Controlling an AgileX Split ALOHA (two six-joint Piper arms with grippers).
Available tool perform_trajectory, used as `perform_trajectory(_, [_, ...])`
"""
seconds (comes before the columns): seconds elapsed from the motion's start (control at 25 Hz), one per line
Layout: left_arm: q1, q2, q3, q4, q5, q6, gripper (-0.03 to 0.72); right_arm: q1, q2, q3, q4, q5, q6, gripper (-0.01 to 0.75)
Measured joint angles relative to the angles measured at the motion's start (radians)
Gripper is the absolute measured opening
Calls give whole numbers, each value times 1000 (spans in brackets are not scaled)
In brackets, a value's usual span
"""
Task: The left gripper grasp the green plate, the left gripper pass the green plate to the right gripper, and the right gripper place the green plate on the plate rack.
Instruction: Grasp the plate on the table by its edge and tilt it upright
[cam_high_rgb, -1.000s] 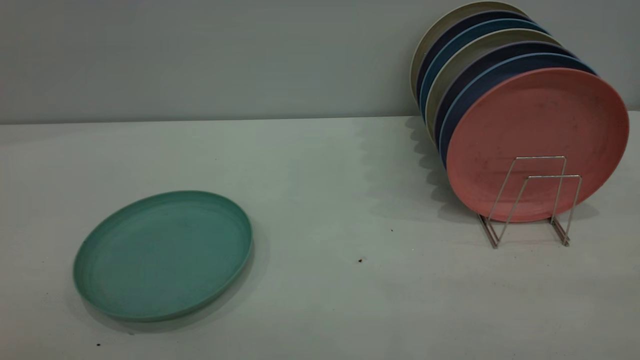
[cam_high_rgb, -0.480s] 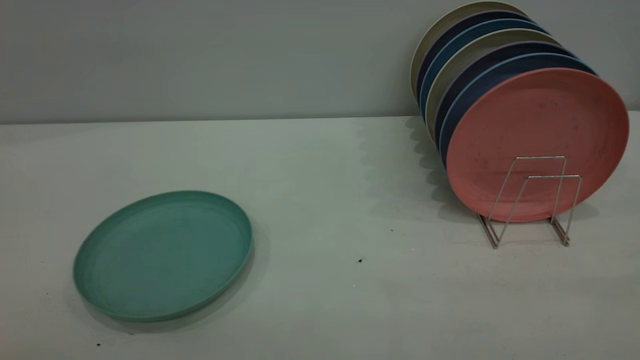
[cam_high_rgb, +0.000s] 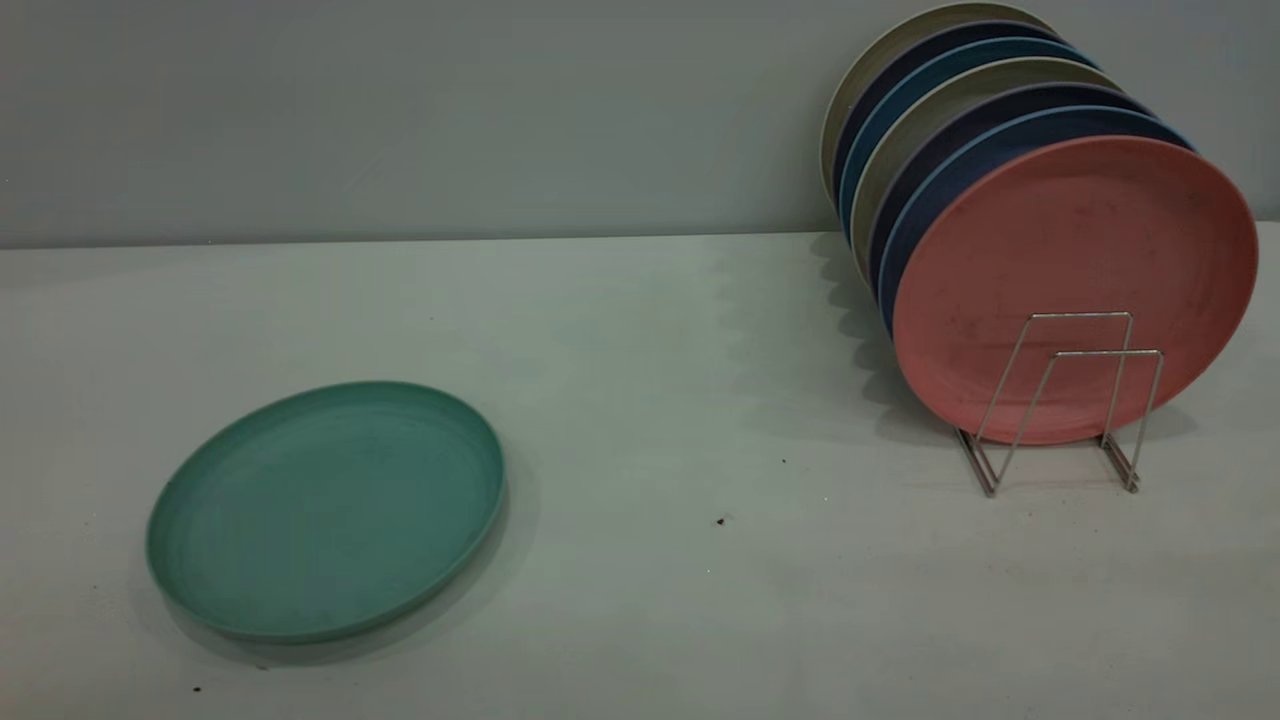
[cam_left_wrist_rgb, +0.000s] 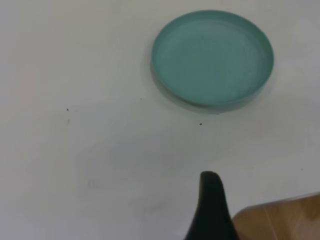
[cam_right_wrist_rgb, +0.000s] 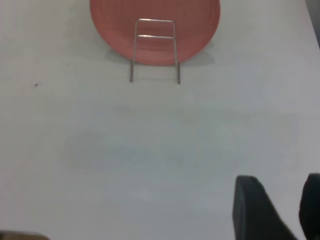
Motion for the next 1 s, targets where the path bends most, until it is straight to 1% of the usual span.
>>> perform_trajectory(0.16, [0, 59, -8, 48, -13, -60, 590, 0, 0, 0, 6, -1, 0, 239])
perform_trajectory(0.28, [0, 185, -36, 54, -80, -71, 590, 0, 14, -14, 22, -28, 0, 265])
perform_trajectory(0.36, [0, 296, -72, 54, -149, -66, 590, 0, 66, -28, 29, -86, 0, 311])
perform_trajectory(0.44, [0, 437, -129, 56, -193, -51, 590, 0, 142, -55, 32, -152, -7, 371])
perform_trajectory(0.52, [0, 571, -188, 56, -214, -32, 590, 0, 238, -93, 34, -192, -16, 433])
perform_trajectory(0.6, [0, 712, -247, 56, -224, -23, 590, 0, 359, -133, 34, -218, -38, 472])
perform_trajectory(0.76, [0, 937, -336, 56, -270, -15, 590, 0, 614, -220, 62, -251, -73, 484])
perform_trajectory(0.84, [0, 1038, -368, 39, -298, -15, 590, 0, 732, -261, 113, -288, -130, 483])
perform_trajectory(0.92, [0, 1120, -396, -7, -328, -17, 590, 0, 846, -289, 193, -345, -235, 483])
perform_trajectory(1.0, [0, 1203, -418, -60, -350, -18, 590, 0, 945, -307, 317, -414, -356, 483])
